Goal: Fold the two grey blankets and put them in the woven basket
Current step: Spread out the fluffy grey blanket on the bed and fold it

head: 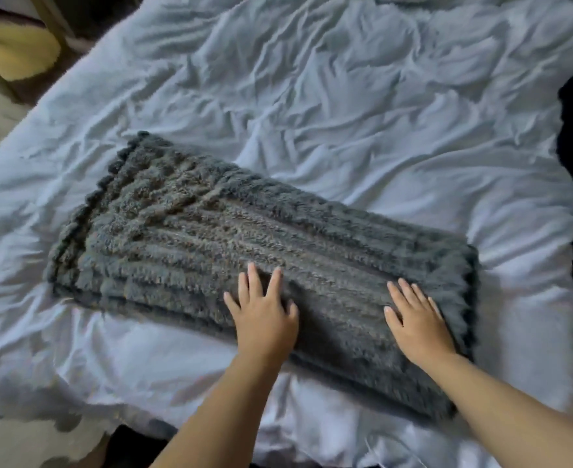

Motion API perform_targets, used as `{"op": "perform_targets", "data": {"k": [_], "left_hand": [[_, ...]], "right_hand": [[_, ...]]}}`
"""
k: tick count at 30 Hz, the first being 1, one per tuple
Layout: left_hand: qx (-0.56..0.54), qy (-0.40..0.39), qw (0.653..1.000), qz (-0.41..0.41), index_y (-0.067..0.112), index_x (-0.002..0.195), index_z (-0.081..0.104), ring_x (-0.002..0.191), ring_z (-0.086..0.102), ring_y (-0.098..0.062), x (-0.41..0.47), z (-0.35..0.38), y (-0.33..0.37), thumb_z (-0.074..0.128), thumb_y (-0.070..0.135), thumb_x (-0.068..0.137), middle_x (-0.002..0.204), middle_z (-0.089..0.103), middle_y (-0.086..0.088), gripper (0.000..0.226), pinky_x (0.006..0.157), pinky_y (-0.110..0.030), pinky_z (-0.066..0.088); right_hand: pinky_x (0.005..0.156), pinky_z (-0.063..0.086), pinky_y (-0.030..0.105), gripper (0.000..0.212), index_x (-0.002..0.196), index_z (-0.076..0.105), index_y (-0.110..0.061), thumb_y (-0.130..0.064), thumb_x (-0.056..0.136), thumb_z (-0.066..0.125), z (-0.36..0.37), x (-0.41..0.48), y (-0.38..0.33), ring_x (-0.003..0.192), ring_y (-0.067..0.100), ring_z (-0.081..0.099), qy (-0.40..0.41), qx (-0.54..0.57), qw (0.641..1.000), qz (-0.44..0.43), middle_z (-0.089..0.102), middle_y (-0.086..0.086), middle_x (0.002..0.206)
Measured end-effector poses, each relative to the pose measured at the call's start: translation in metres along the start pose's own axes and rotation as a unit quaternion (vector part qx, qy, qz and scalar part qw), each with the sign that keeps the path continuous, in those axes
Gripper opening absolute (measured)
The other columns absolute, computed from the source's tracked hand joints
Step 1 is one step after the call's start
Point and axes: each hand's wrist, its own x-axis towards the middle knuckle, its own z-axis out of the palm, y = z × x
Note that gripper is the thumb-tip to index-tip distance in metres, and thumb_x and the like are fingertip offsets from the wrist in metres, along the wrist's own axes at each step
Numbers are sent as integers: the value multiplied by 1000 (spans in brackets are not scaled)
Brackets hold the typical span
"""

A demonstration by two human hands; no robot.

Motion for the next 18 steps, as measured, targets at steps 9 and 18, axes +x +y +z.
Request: {"op": "perform_targets", "data": {"k": [9,18], "left_hand": [[148,-187,968,84,42,149,-9,146,-17,-28,-44,58,20,32,46,97,159,-21,-4,67,115,-52,-1],[53,-112,991,53,33,144,32,147,6,-27,-29,28,74,41,27,92,160,8,-11,53,117,-50,4]], "right_hand": [[104,36,42,73,139,43,-14,-46,80,71,9,-22,50,128,33,44,100,554,738,373,44,13,143],[80,52,40,50,110,68,-7,-30,66,70,-16,-32,81,75,31,73,-143,711,621,298,75,17,89]]}}
